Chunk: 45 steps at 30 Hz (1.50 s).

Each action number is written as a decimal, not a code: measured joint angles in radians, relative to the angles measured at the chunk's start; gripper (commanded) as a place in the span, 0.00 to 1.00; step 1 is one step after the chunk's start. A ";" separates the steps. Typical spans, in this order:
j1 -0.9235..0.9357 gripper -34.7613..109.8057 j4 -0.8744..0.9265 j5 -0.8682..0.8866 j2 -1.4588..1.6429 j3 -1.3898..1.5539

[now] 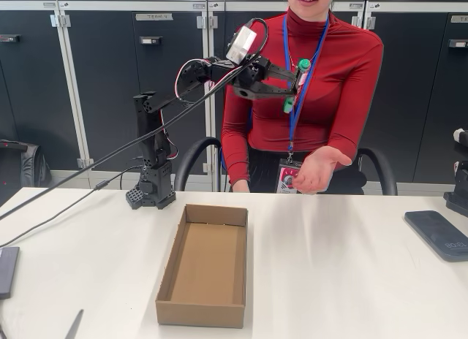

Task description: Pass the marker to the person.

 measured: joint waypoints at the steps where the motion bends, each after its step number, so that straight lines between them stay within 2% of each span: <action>1: -0.028 0.21 0.009 0.041 0.000 0.005; 6: -0.126 0.21 0.031 0.241 0.000 0.048; 13: -0.201 0.21 0.147 0.425 -0.029 0.115; 24: -0.244 0.21 0.199 0.660 -0.032 0.169; 31: -0.239 0.21 0.291 0.732 -0.037 0.166; 43: -0.202 0.21 0.319 0.752 -0.037 0.164; 45: -0.198 0.24 0.319 0.752 -0.037 0.160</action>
